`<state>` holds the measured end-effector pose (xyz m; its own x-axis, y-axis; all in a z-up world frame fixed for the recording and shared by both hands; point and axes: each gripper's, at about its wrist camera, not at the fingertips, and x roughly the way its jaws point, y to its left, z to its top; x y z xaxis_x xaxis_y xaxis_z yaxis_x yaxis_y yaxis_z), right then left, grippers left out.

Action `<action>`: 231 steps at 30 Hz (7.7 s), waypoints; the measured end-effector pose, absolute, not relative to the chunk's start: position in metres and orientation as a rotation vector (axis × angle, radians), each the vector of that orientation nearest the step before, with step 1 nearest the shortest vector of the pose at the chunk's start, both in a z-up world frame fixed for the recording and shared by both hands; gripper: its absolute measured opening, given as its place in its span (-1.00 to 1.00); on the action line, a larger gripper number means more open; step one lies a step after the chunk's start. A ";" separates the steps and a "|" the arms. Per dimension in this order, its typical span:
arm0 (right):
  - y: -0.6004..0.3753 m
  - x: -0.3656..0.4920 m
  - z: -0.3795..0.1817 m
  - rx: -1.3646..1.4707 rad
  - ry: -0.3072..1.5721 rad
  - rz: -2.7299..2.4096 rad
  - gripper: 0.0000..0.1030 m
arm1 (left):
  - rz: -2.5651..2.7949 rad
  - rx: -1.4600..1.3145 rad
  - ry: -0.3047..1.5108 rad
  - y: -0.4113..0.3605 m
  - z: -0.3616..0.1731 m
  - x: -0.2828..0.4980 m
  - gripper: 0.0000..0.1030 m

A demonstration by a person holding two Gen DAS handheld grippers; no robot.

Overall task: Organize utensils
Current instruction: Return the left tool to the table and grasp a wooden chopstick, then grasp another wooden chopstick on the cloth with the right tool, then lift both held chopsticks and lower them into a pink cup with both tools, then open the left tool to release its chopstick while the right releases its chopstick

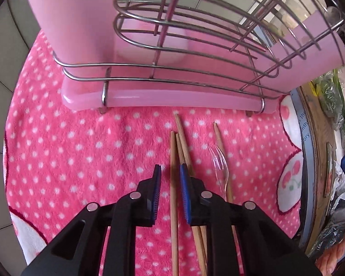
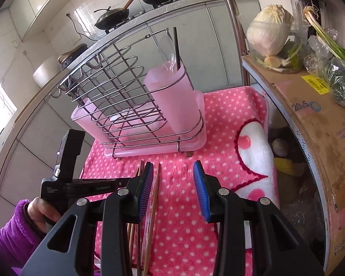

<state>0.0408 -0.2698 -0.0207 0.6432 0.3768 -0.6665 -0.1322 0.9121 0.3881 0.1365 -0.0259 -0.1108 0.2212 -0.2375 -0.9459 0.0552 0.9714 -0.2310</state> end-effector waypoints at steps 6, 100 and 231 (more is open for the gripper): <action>-0.264 0.046 -0.031 0.325 0.854 0.320 -0.29 | -0.176 -0.151 1.359 -0.031 -0.123 0.148 -0.83; -0.246 0.077 -0.060 0.292 0.899 0.267 -0.90 | -0.148 -0.301 1.049 0.046 -0.065 0.110 -0.91; -0.303 0.127 0.089 0.307 0.605 0.205 -0.22 | -0.068 -0.374 0.612 0.105 0.102 0.159 -0.43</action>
